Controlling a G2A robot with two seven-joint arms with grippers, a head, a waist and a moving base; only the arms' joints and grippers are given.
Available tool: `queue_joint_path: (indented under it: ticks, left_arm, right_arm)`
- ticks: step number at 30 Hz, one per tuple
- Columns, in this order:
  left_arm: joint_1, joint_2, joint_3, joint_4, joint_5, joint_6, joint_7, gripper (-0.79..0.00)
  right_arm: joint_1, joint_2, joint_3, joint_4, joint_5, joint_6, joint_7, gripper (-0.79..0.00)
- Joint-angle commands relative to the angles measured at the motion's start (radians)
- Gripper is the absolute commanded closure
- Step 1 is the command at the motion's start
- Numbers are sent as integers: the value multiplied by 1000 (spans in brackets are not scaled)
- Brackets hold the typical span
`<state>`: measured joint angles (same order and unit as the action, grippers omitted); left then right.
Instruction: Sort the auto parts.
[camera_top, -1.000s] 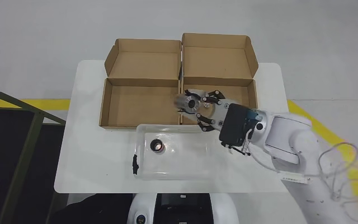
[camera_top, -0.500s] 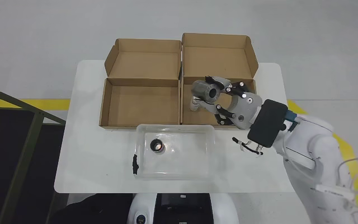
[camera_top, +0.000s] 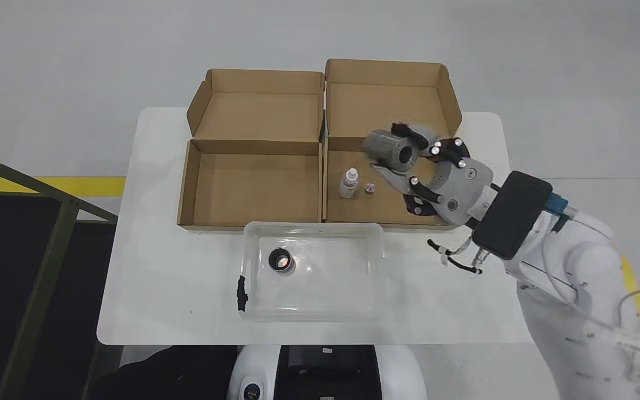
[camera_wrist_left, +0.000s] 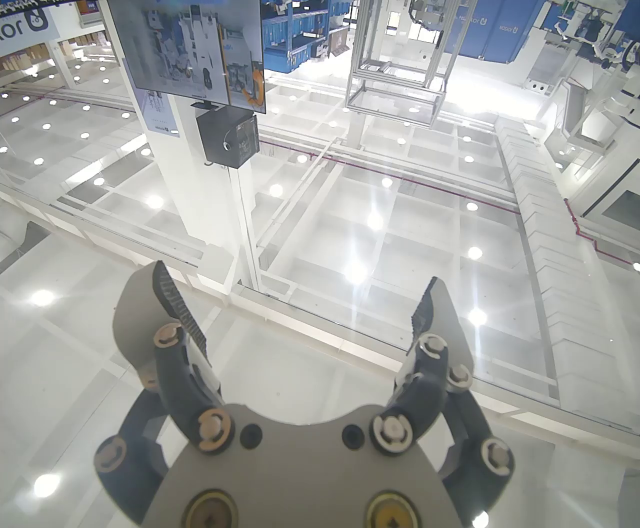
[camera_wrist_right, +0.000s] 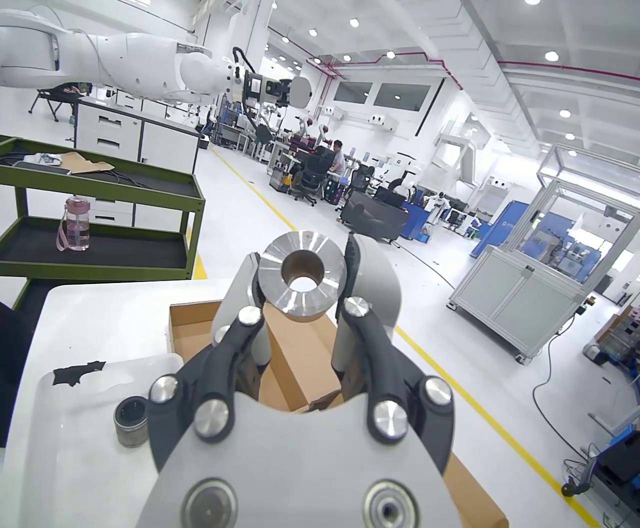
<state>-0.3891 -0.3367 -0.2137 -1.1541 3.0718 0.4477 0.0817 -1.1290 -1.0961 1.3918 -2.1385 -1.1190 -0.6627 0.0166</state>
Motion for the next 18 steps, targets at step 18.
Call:
queue_joint_path:
  ticks: [18]
  left_arm:
    - [0, 0, 0, 0, 0, 0, 0, -785]
  right_arm:
    - [97, -8, -132, 135, 2, -49, 79, 0]
